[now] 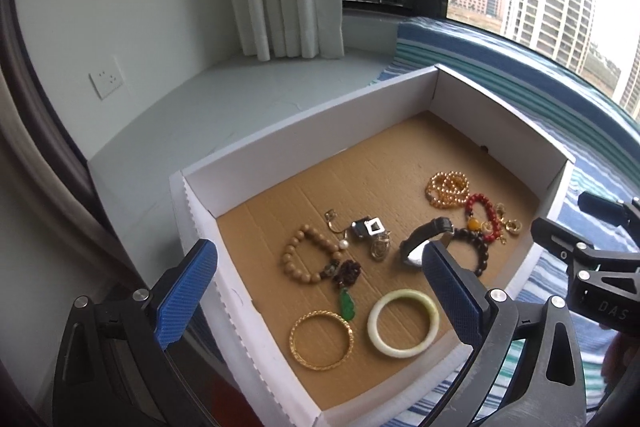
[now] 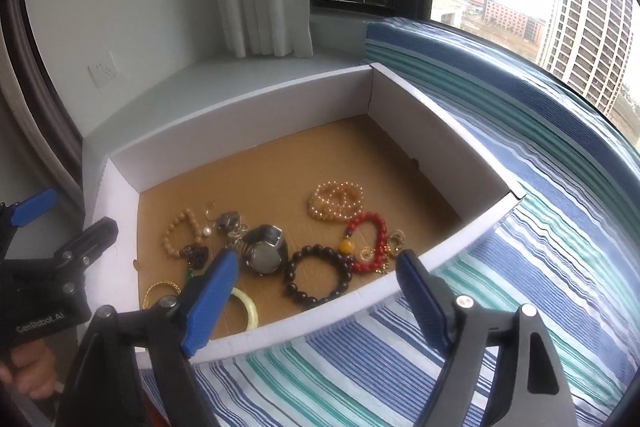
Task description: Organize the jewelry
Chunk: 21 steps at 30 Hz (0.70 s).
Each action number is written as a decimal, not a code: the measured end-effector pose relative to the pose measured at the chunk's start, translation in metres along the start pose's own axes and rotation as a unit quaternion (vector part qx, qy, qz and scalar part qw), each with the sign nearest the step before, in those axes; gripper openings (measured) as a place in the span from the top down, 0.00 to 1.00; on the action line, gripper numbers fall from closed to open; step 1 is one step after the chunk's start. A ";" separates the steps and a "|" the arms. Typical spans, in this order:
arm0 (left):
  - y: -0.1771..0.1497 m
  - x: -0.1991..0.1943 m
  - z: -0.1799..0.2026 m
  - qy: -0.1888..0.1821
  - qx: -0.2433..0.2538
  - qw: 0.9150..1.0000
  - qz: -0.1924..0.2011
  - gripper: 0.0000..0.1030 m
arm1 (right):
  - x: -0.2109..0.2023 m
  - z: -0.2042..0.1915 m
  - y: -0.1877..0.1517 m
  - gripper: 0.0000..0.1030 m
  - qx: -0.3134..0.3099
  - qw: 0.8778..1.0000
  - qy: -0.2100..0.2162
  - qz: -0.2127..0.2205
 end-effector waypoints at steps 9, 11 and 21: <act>0.001 0.007 -0.011 0.020 -0.030 0.999 -0.036 0.00 | -0.003 -0.012 0.004 0.19 -0.015 1.000 -0.009 -0.010; -0.001 0.009 -0.012 0.030 -0.036 0.998 -0.041 0.00 | -0.004 -0.017 0.005 0.19 -0.021 1.000 -0.008 -0.012; -0.003 0.005 -0.013 0.034 -0.040 0.998 -0.047 0.01 | -0.005 -0.027 0.006 0.19 -0.033 0.999 -0.005 -0.021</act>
Point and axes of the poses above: each gripper's, at about its wrist camera, not at the fingertips, and x roughly the way its jaws point, z to its right, y to its top, the point moved 3 cm from there along x, roughly the way its jaws point, and after that the axes turned 1 degree about -y, right-handed, at the moved point
